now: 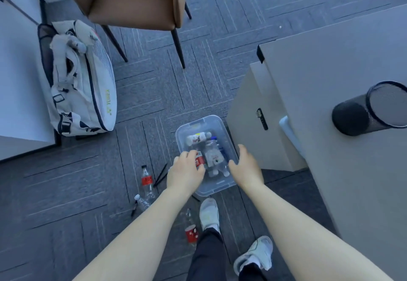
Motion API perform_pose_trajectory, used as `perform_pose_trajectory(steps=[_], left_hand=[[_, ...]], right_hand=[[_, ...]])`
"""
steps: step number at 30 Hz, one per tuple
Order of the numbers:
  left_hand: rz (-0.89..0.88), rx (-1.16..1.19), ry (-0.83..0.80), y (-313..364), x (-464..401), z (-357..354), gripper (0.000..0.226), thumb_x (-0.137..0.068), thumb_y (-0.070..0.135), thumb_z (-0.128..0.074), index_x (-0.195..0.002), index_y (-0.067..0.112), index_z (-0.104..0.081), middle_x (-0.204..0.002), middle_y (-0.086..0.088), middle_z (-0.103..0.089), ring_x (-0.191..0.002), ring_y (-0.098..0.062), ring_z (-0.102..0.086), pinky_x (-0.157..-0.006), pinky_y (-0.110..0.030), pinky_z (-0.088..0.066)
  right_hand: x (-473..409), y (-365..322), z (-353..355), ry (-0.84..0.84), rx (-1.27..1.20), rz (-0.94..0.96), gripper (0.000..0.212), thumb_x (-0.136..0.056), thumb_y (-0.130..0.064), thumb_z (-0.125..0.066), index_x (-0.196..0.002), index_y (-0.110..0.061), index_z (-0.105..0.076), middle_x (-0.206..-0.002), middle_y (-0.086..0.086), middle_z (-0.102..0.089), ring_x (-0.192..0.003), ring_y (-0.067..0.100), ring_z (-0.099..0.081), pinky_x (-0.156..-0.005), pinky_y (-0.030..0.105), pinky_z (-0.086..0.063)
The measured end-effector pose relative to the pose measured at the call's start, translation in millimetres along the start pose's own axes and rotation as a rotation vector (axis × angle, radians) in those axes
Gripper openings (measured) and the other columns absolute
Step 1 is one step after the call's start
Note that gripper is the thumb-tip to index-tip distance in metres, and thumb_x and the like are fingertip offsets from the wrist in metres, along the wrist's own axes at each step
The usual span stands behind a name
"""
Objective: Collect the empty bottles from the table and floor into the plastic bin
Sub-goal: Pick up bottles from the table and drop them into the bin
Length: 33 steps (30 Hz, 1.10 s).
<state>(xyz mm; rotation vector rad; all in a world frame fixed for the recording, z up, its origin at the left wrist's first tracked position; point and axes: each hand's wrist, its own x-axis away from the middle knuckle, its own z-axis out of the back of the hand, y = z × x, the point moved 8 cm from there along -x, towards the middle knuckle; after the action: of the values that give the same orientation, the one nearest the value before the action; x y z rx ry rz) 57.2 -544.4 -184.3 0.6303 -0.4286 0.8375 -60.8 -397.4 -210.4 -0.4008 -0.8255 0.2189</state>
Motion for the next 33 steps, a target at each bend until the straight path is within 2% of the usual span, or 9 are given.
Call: perform_pose_trajectory(steps=[6, 10, 14, 19, 23, 26, 29, 31, 33], left_hand=[[-0.188, -0.015, 0.086, 77.3, 20.7, 43.9, 0.037, -0.094, 0.028, -0.046, -0.129, 0.02, -0.05, -0.132, -0.002, -0.051, -0.12, -0.025, -0.044, -0.092, -0.039, -0.044], [-0.441, -0.064, 0.161, 161.3, 49.7, 68.0, 0.036, -0.095, 0.027, -0.046, -0.129, 0.019, -0.051, -0.13, 0.0, -0.053, -0.118, -0.023, -0.045, -0.091, -0.036, -0.043], [-0.718, -0.187, 0.213, 259.3, 95.1, 63.4, 0.035, -0.093, 0.026, -0.05, -0.126, 0.017, -0.055, -0.124, -0.002, -0.058, -0.112, -0.027, -0.051, -0.088, -0.038, -0.046], [-1.001, -0.363, 0.223, 370.4, 163.9, 7.5, 0.037, -0.092, 0.028, -0.049, -0.127, 0.017, -0.054, -0.123, -0.003, -0.057, -0.108, -0.026, -0.053, -0.085, -0.038, -0.049], [-1.124, -0.372, 0.153, 439.0, 221.7, -55.0, 0.036, -0.091, 0.024, -0.048, -0.125, 0.018, -0.056, -0.124, -0.003, -0.057, -0.111, -0.027, -0.051, -0.086, -0.038, -0.048], [-1.162, -0.383, 0.099, 476.6, 260.8, -102.8, 0.035, -0.092, 0.026, -0.047, -0.125, 0.02, -0.056, -0.125, -0.001, -0.056, -0.116, -0.026, -0.049, -0.087, -0.036, -0.047], [-1.172, -0.425, 0.047, 502.5, 288.1, -146.6, 0.036, -0.093, 0.028, -0.045, -0.127, 0.022, -0.054, -0.129, 0.001, -0.054, -0.119, -0.024, -0.047, -0.089, -0.034, -0.044], [-1.158, -0.444, 0.029, 513.9, 299.0, -168.9, 0.036, -0.093, 0.028, -0.045, -0.128, 0.022, -0.053, -0.13, 0.001, -0.053, -0.118, -0.024, -0.046, -0.089, -0.034, -0.043], [-1.125, -0.454, 0.02, 519.5, 304.2, -185.5, 0.036, -0.093, 0.029, -0.045, -0.128, 0.022, -0.053, -0.13, 0.001, -0.053, -0.118, -0.024, -0.046, -0.089, -0.034, -0.044]], right_hand=[[60.5, -7.7, 67.5, 0.128, -0.074, 0.099, 0.047, -0.094, -0.023, -0.047, -0.141, -0.019, -0.04, -0.13, 0.007, -0.055, -0.113, 0.026, -0.055, -0.092, 0.039, -0.046], [111.7, 8.1, 138.5, 0.331, -0.123, 0.16, 0.039, -0.094, -0.018, -0.048, -0.133, -0.018, -0.05, -0.121, 0.004, -0.059, -0.106, 0.022, -0.057, -0.088, 0.035, -0.046], [169.6, 60.8, 211.8, 0.546, -0.139, 0.157, 0.035, -0.094, -0.018, -0.049, -0.129, -0.017, -0.055, -0.118, 0.002, -0.061, -0.106, 0.021, -0.059, -0.086, 0.034, -0.047], [235.2, 181.0, 283.2, 0.723, -0.007, 0.016, 0.034, -0.092, -0.02, -0.052, -0.125, -0.018, -0.058, -0.121, 0.003, -0.061, -0.114, 0.025, -0.054, -0.091, 0.035, -0.043], [283.9, 298.2, 314.9, 0.683, 0.144, -0.219, 0.049, -0.091, -0.018, -0.048, -0.139, -0.022, -0.043, -0.137, 0.003, -0.047, -0.125, 0.03, -0.043, -0.1, 0.036, -0.036], [311.8, 376.3, 328.6, 0.601, 0.24, -0.397, 0.068, -0.087, -0.01, -0.043, -0.149, -0.03, -0.025, -0.158, 0.004, -0.021, -0.136, 0.032, -0.03, -0.102, 0.039, -0.038], [316.7, 426.7, 339.1, 0.493, 0.349, -0.42, 0.075, -0.087, -0.005, -0.043, -0.152, -0.031, -0.016, -0.162, 0.004, -0.003, -0.145, 0.033, -0.012, -0.102, 0.041, -0.036], [310.4, 452.3, 344.3, 0.428, 0.396, -0.421, 0.079, -0.088, -0.003, -0.043, -0.153, -0.032, -0.01, -0.162, 0.003, 0.006, -0.148, 0.033, 0.003, -0.111, 0.045, -0.027], [296.8, 469.9, 348.6, 0.39, 0.454, -0.388, 0.079, -0.089, -0.001, -0.043, -0.154, -0.031, -0.01, -0.163, 0.006, 0.008, -0.148, 0.036, 0.005, -0.115, 0.048, -0.02]])
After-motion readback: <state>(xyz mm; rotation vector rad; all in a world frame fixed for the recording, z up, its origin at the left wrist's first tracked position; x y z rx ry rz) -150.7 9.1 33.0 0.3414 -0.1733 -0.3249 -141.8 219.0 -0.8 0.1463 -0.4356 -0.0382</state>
